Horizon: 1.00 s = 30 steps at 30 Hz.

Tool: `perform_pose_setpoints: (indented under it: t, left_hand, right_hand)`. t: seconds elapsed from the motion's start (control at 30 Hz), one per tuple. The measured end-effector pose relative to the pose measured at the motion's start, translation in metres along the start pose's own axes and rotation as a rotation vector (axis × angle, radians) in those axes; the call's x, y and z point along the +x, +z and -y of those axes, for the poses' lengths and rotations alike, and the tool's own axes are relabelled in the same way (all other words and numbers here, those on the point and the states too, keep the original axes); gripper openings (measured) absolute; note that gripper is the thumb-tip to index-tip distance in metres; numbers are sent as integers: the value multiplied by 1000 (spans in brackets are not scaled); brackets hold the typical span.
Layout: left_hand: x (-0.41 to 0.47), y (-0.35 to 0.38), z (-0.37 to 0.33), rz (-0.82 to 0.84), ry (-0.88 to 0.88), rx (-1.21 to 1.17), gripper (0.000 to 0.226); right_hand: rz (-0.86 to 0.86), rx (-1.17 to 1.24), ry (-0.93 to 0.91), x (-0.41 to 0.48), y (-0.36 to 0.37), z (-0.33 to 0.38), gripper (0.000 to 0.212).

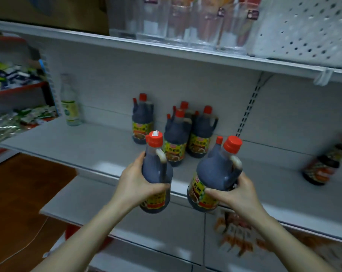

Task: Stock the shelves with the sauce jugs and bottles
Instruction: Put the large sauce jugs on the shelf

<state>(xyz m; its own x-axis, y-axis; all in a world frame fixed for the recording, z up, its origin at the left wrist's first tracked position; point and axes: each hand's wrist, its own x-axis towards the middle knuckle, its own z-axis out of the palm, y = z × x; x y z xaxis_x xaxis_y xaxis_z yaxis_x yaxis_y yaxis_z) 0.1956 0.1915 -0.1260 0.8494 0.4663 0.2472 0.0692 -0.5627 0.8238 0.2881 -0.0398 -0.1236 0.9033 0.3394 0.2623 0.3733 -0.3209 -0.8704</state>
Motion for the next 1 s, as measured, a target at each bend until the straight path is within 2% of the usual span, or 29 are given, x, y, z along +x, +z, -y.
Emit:
perform_pose_setpoints:
  t: [0.13, 0.33, 0.5, 0.67, 0.8, 0.93, 1.0]
  left_hand:
    - [35, 14, 3, 40, 5, 7, 88]
    - [62, 37, 13, 55, -28, 24, 100]
    - [74, 51, 16, 35, -31, 108, 103]
    - [77, 60, 15, 8, -40, 213, 105]
    - [79, 65, 14, -9, -72, 253, 105]
    - [79, 68, 13, -24, -83, 275, 106]
    - [78, 69, 13, -34, -81, 285, 103]
  right_hand:
    - [-56, -18, 50, 6, -7, -9, 74]
    - [-57, -23, 67, 21, -11, -21, 86]
    - [15, -11, 92, 50, -9, -30, 78]
    - [115, -93, 30, 87, -5, -42, 72]
    - [182, -39, 103, 117, -2, -53, 70]
    - [373, 66, 66, 145, -8, -69, 97]
    - [397, 81, 58, 148, -10, -77, 100]
